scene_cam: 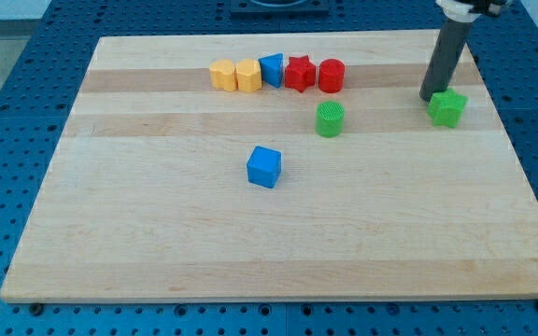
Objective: Push the red star towards the top of the board
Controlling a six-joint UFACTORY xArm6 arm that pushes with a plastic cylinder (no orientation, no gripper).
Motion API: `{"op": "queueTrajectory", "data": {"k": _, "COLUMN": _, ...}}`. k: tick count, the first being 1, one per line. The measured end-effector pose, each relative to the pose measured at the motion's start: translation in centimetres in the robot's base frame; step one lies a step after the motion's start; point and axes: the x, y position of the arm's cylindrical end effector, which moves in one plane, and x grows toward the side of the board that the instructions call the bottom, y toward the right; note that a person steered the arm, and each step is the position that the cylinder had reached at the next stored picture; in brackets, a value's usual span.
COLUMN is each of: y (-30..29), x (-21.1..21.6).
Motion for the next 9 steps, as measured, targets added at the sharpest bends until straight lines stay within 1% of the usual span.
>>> {"op": "queueTrajectory", "data": {"k": 1, "y": -3.6, "x": 1.6}}
{"op": "queueTrajectory", "data": {"k": 2, "y": -6.9, "x": 4.6}}
{"op": "queueTrajectory", "data": {"k": 3, "y": -5.8, "x": 10.3}}
{"op": "queueTrajectory", "data": {"k": 4, "y": 0.7, "x": 11.5}}
{"op": "queueTrajectory", "data": {"k": 6, "y": 1.5, "x": 9.9}}
{"op": "queueTrajectory", "data": {"k": 7, "y": 1.3, "x": 5.3}}
{"op": "queueTrajectory", "data": {"k": 9, "y": 1.3, "x": -6.0}}
